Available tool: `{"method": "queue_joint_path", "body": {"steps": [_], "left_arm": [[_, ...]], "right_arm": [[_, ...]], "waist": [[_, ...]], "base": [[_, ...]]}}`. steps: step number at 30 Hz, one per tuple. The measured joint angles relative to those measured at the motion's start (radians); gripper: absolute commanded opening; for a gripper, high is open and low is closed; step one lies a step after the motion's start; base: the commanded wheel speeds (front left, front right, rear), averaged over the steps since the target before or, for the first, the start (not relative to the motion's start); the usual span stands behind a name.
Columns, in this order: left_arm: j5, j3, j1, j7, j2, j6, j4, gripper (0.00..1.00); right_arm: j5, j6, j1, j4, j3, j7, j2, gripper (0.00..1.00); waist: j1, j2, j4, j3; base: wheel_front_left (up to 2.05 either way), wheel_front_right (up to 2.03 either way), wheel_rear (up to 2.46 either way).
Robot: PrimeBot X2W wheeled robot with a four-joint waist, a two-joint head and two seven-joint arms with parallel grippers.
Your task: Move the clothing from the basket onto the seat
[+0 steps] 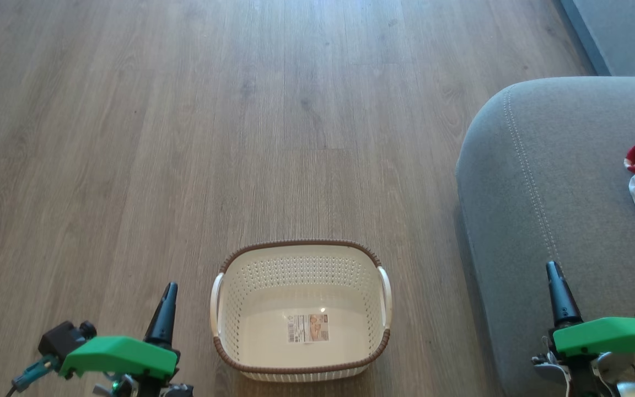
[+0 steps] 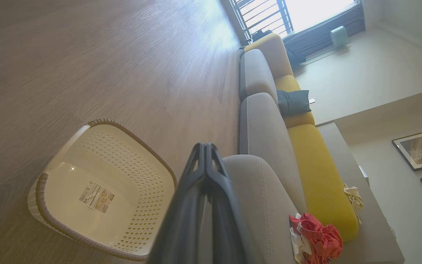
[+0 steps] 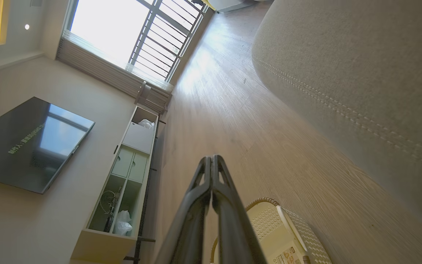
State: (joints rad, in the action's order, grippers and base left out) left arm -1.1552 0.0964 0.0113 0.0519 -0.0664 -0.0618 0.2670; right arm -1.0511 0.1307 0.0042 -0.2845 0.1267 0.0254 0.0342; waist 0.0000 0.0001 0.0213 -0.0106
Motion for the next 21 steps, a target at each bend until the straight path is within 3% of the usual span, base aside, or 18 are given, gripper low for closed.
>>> {"method": "queue_joint_path", "body": {"steps": [21], "left_arm": [[-0.202,-0.058,-0.021,-0.06,0.0,-0.024,0.002,0.0]], "right_arm": [[-0.233,0.0,-0.021,0.001,0.002,-0.054,0.001,0.0]], "waist": [[0.0,-0.0001,-0.009,0.006]], "base": [[0.0,0.0,0.0]]}}
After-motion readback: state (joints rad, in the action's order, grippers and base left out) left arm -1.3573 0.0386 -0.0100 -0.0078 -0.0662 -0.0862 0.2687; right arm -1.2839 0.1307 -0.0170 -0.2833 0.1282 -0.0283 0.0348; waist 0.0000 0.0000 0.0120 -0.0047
